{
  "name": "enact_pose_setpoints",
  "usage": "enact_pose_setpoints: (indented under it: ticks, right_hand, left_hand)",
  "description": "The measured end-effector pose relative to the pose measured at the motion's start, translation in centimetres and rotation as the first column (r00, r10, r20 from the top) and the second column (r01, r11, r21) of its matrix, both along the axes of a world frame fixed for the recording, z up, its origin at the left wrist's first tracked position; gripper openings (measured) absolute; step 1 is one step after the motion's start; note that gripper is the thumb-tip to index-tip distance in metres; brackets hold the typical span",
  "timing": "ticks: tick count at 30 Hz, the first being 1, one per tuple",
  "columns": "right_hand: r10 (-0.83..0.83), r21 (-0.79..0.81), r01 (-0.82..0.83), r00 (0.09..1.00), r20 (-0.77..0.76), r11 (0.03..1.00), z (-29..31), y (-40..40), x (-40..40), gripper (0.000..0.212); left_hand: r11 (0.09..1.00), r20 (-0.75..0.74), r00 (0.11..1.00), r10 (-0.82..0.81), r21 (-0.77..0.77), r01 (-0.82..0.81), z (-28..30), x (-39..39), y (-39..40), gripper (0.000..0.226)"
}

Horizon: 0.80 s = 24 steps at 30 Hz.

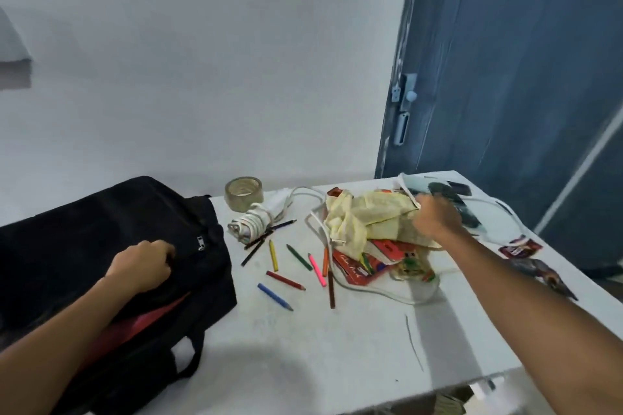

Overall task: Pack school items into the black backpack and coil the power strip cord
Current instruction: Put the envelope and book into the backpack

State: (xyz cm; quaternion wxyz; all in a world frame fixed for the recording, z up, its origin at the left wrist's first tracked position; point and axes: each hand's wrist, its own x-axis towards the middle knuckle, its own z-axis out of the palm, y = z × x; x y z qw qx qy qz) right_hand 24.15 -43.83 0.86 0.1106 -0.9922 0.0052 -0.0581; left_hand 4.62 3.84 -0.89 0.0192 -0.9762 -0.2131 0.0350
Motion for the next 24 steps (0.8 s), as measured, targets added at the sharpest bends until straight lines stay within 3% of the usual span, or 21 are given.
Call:
enact_pose_setpoints:
  ticks: [2, 5, 9, 14, 16, 19, 24]
  right_hand:
    - [-0.024, -0.128, 0.016, 0.998, -0.064, 0.992, -1.4, -1.5, 0.7, 0.042]
    - [0.037, -0.182, -0.061, 0.991, -0.129, 0.981, -2.8, -2.4, 1.3, 0.047]
    - [0.036, -0.319, -0.027, 0.999, 0.022, 0.947, -3.4, -2.7, 1.5, 0.020]
    - [0.029, -0.347, 0.002, 0.996, 0.085, 0.938, -3.1, -2.6, 1.7, 0.021]
    - [0.019, -0.278, 0.020, 0.990, 0.137, 0.960, -3.1, -3.0, 2.0, 0.018]
    - [-0.027, -0.050, 0.037, 0.981, 0.194, 0.998, -2.3, -3.2, 2.2, 0.018]
    - [-0.190, 0.311, 0.101, 0.944, 0.271, 0.945, 0.6, -3.4, 2.7, 0.021]
  left_hand:
    - [0.998, -0.020, 1.000, 0.002, 0.069, -0.001, 0.1, -0.1, -1.0, 0.037]
    - [0.992, -0.045, 0.998, 0.031, 0.124, -0.026, 0.0, -0.4, -2.2, 0.033]
    - [0.987, -0.063, 0.997, 0.037, 0.160, -0.027, -0.1, -0.7, -3.5, 0.028]
    - [0.983, -0.052, 0.996, 0.071, 0.174, -0.061, -0.5, -1.3, -3.7, 0.025]
    - [0.982, -0.050, 0.996, 0.075, 0.176, -0.065, -0.6, -1.2, -3.7, 0.024]
    - [0.983, -0.047, 0.996, 0.074, 0.174, -0.064, -0.7, -1.1, -3.6, 0.023]
    - [0.985, -0.044, 0.996, 0.071, 0.159, -0.063, -0.8, -1.0, -3.5, 0.026]
